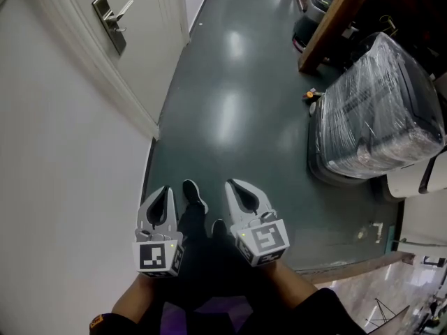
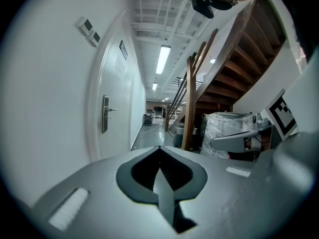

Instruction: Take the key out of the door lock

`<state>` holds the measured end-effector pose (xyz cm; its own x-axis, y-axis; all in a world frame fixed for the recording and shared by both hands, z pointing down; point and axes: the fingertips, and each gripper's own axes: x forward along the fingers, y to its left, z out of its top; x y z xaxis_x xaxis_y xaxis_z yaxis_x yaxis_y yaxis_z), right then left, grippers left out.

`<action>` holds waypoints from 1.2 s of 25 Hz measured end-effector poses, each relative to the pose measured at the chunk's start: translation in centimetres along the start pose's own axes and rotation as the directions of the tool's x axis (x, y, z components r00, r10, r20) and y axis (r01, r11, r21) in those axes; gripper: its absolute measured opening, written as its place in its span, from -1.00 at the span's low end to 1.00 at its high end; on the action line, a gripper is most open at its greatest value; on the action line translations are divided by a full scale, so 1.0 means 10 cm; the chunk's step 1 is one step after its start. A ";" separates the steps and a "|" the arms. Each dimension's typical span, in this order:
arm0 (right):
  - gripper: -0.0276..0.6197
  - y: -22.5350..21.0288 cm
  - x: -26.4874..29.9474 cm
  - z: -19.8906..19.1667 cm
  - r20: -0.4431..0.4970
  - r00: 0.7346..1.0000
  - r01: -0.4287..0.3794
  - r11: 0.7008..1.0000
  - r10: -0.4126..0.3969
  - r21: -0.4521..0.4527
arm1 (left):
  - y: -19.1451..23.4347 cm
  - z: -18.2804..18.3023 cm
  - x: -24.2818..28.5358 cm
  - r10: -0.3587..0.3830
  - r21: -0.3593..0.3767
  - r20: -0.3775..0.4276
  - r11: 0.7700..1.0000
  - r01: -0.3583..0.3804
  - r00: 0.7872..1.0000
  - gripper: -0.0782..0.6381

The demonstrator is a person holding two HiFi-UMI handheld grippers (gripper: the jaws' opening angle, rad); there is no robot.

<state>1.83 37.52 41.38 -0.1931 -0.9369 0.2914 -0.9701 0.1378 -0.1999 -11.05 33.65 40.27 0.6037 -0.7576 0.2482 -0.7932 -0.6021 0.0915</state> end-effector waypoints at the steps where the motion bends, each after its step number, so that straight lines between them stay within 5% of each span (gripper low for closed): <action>1: -0.94 -0.03 0.05 0.03 -0.004 1.000 0.005 1.000 -0.005 0.001 | 0.02 0.01 0.08 -0.009 0.000 -0.001 1.000 0.009 1.000 -0.73; 15: -0.94 -0.62 1.33 0.58 -0.038 0.995 0.087 0.994 -0.090 -0.073 | 0.61 0.60 1.71 -0.096 -0.051 0.048 0.994 0.098 0.994 -0.73; 30: -0.94 -0.56 2.89 1.45 0.019 1.000 0.007 0.988 -0.004 -0.153 | 1.75 1.14 2.42 0.033 -0.050 0.135 0.998 -0.026 0.990 -0.73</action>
<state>3.80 5.00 37.38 -0.1865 -0.9433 0.2746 -0.9824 0.1790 -0.0526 -9.37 1.87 36.88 0.5826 -0.8041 0.1184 -0.8118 -0.5685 0.1333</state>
